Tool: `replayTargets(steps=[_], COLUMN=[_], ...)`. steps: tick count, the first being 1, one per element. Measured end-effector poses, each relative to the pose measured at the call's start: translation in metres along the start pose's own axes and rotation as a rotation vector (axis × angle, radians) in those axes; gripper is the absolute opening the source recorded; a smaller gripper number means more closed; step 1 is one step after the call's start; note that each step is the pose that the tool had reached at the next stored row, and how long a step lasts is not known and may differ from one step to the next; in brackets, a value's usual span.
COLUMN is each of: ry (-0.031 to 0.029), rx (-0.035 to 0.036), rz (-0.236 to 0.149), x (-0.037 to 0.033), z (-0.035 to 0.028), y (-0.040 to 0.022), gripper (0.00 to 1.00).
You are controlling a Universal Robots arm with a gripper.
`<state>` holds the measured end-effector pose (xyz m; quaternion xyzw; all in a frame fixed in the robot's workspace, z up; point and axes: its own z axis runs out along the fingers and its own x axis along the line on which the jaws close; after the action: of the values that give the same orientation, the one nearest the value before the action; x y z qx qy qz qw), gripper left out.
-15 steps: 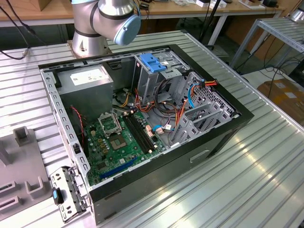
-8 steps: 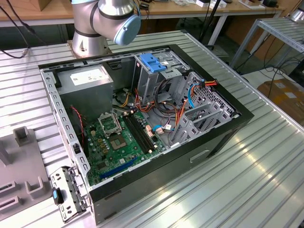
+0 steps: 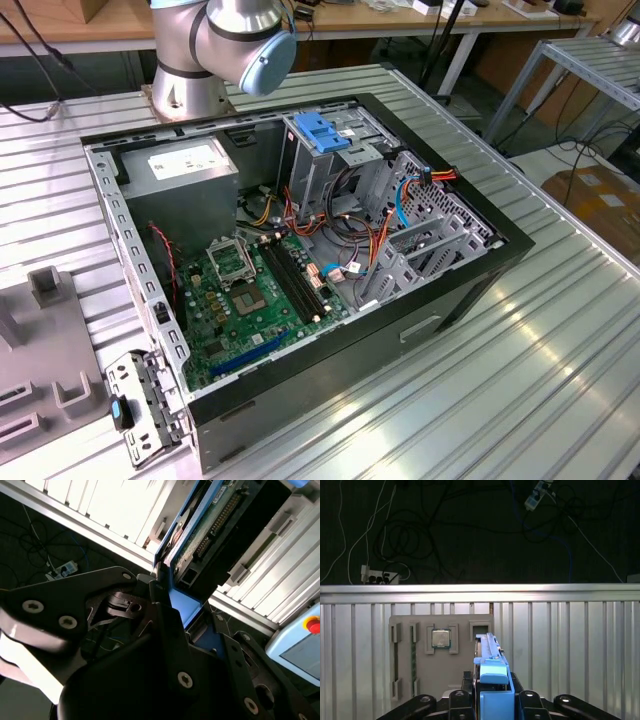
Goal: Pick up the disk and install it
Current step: 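Pick up the disk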
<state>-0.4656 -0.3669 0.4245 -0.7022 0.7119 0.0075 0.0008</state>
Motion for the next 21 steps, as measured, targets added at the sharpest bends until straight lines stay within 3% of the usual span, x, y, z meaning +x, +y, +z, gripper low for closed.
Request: replayTargets(steps=[21], ry=[0.0000], rx=[0.0000], rz=[0.000], x=[-0.0002], z=[-0.0122], y=[0.0001], gripper=[0.37])
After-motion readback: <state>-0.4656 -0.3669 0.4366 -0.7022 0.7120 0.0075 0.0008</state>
